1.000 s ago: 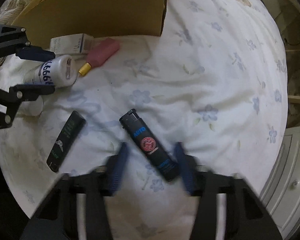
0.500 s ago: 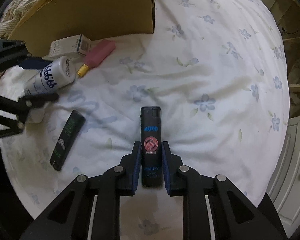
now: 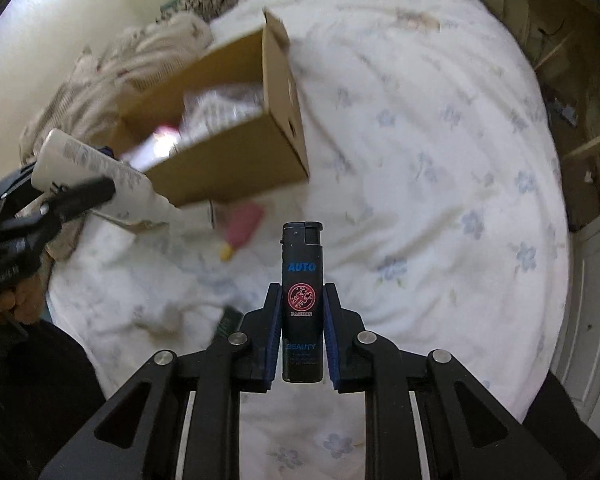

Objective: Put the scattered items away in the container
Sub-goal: 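Lower the lighter and white bottle into the box, open both grippers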

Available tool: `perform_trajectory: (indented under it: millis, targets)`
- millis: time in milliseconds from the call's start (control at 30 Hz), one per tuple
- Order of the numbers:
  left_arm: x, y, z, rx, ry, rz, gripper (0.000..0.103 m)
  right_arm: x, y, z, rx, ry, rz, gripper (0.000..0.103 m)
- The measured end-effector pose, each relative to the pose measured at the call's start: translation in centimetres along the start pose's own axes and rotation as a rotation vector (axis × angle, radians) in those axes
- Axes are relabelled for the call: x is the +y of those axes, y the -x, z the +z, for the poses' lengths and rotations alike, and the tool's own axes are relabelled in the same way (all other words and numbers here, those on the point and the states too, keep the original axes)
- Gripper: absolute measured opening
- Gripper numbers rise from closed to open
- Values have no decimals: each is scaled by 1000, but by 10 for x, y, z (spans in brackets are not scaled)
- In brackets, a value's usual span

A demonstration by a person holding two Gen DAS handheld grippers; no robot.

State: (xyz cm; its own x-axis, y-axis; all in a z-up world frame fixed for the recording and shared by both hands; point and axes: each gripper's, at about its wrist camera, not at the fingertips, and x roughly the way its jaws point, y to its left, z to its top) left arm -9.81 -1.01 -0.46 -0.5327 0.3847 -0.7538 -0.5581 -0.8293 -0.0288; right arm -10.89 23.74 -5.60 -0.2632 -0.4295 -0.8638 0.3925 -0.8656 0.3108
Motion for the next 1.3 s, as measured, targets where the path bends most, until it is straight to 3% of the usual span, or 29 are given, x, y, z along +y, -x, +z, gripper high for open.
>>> perform_trajectory:
  millis: [300,400,500,633,733,1033,1100,1133,1167,1300]
  targets:
    - [67,26,18,-187,273,91,39,45,9,47,-89,23,111,21]
    - [91,26,17,-212,362,160,39,66,4,70,-118,54,134,21]
    - [115,14,13,-189,445,213,39,89,-9,94,-130,76,158,21]
    - [140,-9,6,-127,503,225,39,110,-33,115,-123,102,197,21]
    - [149,-20,-2,-80,546,236,39,115,-55,124,-91,117,179,21]
    - [143,-28,-3,-22,508,276,40,112,-107,135,-36,120,115,21]
    - [143,-30,-3,-12,507,287,52,111,-111,136,-37,116,100,37]
    - [143,-30,-4,-11,508,303,64,110,-111,136,-40,116,87,63]
    - [143,-29,-4,-11,509,315,70,111,-109,135,-54,120,96,68]
    - [142,-21,-5,-41,510,296,70,118,-94,129,-102,176,112,68]
